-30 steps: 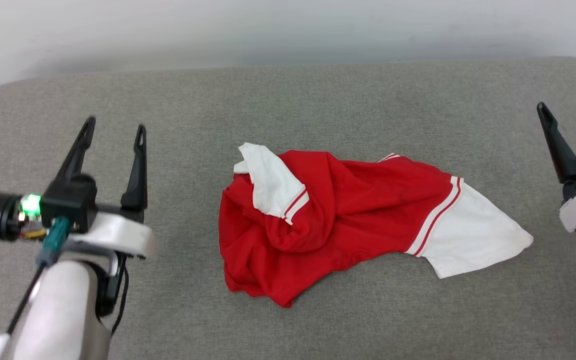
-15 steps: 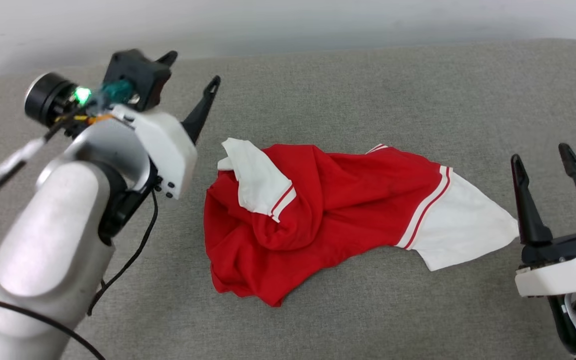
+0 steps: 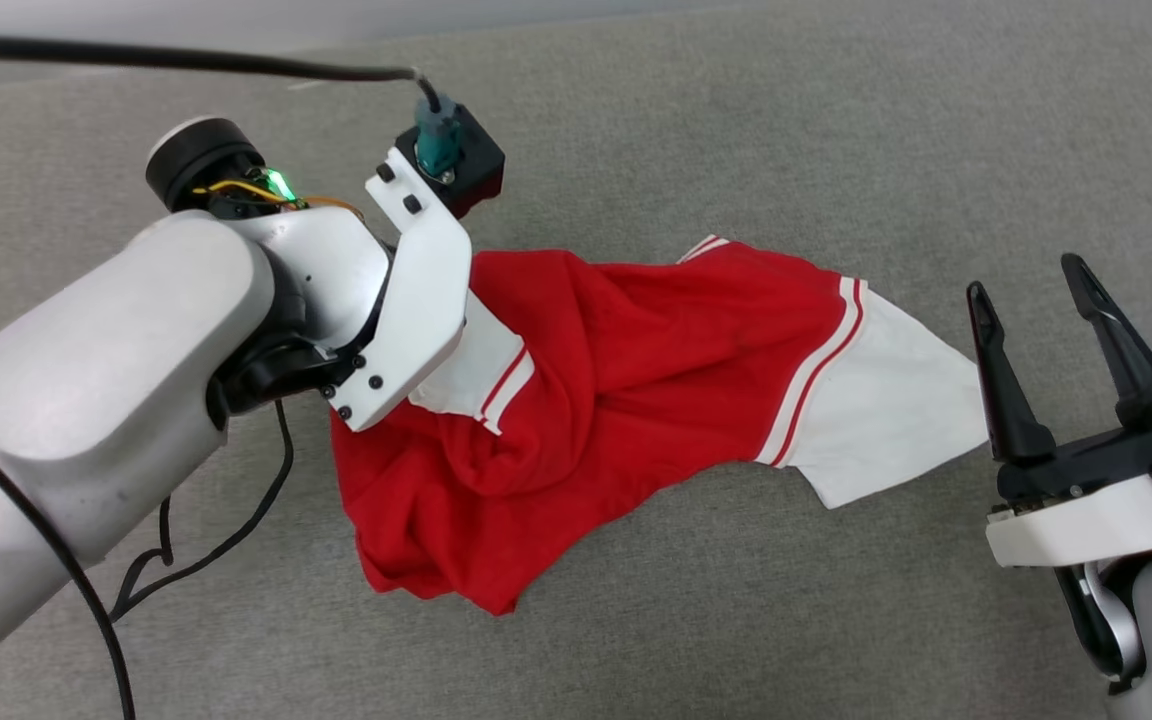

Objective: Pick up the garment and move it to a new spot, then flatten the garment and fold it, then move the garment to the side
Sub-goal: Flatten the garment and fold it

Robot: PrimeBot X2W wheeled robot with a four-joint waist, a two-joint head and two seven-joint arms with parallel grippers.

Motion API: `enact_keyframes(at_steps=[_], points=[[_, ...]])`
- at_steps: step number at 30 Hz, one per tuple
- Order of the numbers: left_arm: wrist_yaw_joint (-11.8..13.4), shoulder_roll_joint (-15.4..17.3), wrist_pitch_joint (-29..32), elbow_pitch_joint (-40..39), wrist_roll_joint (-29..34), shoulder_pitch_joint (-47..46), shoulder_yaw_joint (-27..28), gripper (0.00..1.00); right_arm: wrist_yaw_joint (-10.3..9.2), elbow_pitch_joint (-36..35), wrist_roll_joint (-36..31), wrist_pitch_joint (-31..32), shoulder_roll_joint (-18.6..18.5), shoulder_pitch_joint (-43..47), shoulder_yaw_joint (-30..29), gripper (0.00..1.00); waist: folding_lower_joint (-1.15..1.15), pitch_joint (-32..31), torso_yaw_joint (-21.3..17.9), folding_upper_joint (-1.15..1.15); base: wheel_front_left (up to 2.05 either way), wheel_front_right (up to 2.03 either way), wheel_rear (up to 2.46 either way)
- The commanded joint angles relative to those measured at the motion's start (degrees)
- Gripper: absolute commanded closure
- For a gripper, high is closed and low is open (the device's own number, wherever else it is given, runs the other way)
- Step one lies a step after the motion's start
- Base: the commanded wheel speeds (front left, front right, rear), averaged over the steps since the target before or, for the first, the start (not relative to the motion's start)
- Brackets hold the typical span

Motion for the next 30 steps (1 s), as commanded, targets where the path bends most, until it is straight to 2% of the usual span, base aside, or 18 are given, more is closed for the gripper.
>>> enact_keyframes(at_steps=[1, 6, 10, 11, 12, 18, 23, 30], points=[[-0.08, 0.33, 1.11, 0.79, -1.4, -1.84, -2.32, 0.0, -0.04, 0.23, -0.32, -0.26, -0.19, -1.36, 0.66, 0.0, 0.0, 1.73, -1.4, 0.0, 0.0, 0.0, 0.0], [-0.08, 0.4, 3.25, 3.26, -4.21, -4.99, -9.96, 0.0, -0.04, 1.1, -0.44, -0.25, 0.36, -3.46, 2.19, 0.0, 0.0, 4.19, -3.25, 0.0, 0.0, 0.0, 0.0], [-0.08, 0.84, 4.64, 3.93, -4.84, -5.03, -12.82, 0.0, -0.04, 1.56, -0.6, -0.25, 0.74, -4.35, 2.82, 0.0, 0.0, 5.18, -4.19, 0.0, 0.0, 0.0, 0.0], [-0.09, 1.02, 4.62, 4.07, -4.96, -4.85, -13.09, 0.09, -0.04, 1.63, -0.59, -0.26, 0.81, -4.44, 2.86, 0.0, 0.0, 5.25, -4.33, 0.0, 0.0, 0.0, 0.0], [-0.08, 1.12, 4.18, 4.21, -4.9, -4.82, -13.22, 0.99, -0.04, 1.69, -0.55, -0.25, 0.89, -4.44, 2.87, 0.0, 0.0, 5.26, -4.42, 0.0, 0.0, 0.0, 0.0], [-0.09, 0.88, 1.54, 3.48, -5.16, -4.55, -13.51, 1.0, -0.04, 2.24, -0.8, -0.25, 1.03, -3.04, 1.74, 0.0, 0.0, 3.57, -2.96, 0.0, 0.0, 0.0, 0.0], [-0.08, 1.59, -6.12, 3.12, -5.67, -5.43, -13.36, 1.0, -0.04, 2.21, -0.9, -0.25, 0.78, -1.53, 0.28, 0.0, 0.0, 1.2, 0.04, 0.0, 0.0, 0.0, 0.0], [0.25, 8.44, -15.22, 2.62, -6.08, -2.43, -12.33, 1.0, -0.04, 1.82, -0.86, -0.26, 1.11, 1.16, -1.49, 0.0, 0.0, -1.35, 4.84, 0.0, 0.0, 0.0, 0.0]])
